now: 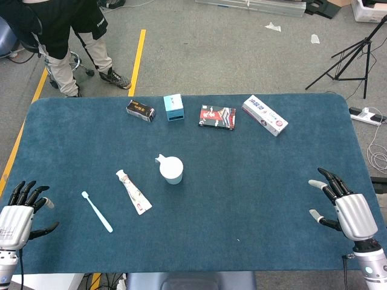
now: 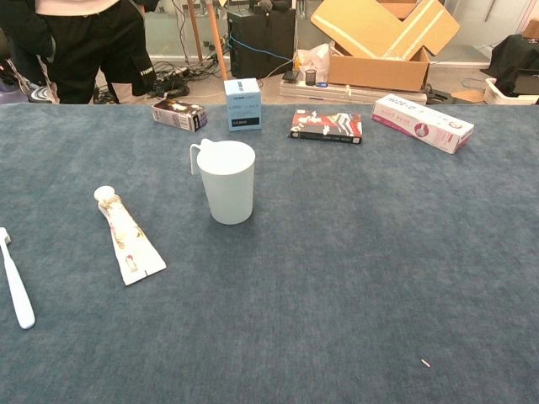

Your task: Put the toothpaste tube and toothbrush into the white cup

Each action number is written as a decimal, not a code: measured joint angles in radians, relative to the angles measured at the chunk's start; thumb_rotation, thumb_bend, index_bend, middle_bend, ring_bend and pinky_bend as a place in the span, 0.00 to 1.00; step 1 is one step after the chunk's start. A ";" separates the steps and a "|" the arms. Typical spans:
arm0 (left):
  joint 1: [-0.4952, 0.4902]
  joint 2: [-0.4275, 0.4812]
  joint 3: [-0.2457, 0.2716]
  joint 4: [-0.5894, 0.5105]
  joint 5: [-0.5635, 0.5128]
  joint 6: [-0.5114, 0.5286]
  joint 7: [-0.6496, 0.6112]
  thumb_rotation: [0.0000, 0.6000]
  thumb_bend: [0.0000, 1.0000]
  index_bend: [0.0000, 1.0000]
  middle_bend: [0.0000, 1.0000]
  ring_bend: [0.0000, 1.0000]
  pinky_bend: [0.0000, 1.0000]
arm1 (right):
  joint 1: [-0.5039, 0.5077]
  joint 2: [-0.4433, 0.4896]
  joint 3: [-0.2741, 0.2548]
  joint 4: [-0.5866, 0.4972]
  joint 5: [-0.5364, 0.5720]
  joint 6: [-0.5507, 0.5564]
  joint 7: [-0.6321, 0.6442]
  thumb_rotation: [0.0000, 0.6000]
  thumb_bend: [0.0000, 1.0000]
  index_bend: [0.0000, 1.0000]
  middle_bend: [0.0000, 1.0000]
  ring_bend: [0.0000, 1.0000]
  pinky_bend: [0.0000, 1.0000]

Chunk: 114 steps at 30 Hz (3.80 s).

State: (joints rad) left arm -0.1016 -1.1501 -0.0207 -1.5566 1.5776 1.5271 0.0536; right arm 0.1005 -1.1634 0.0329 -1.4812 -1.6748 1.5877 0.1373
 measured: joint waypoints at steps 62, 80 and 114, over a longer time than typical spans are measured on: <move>-0.330 -0.407 -0.185 0.012 -0.274 -0.337 0.399 1.00 0.00 0.02 0.00 0.00 0.00 | -0.045 0.043 0.019 0.023 0.028 0.075 0.160 1.00 0.12 0.30 0.13 0.16 0.52; -0.453 -0.516 -0.236 0.087 -0.478 -0.395 0.568 1.00 0.00 0.00 0.00 0.00 0.00 | -0.045 0.044 0.016 0.026 0.021 0.076 0.165 1.00 0.12 0.30 0.13 0.16 0.52; -0.592 -0.657 -0.217 0.242 -0.673 -0.395 0.753 1.00 0.00 0.00 0.00 0.00 0.00 | -0.047 0.053 0.015 0.035 0.020 0.081 0.197 1.00 0.12 0.30 0.13 0.16 0.51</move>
State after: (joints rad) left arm -0.6936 -1.8074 -0.2381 -1.3142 0.9051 1.1319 0.8071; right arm 0.0532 -1.1101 0.0483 -1.4465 -1.6544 1.6685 0.3344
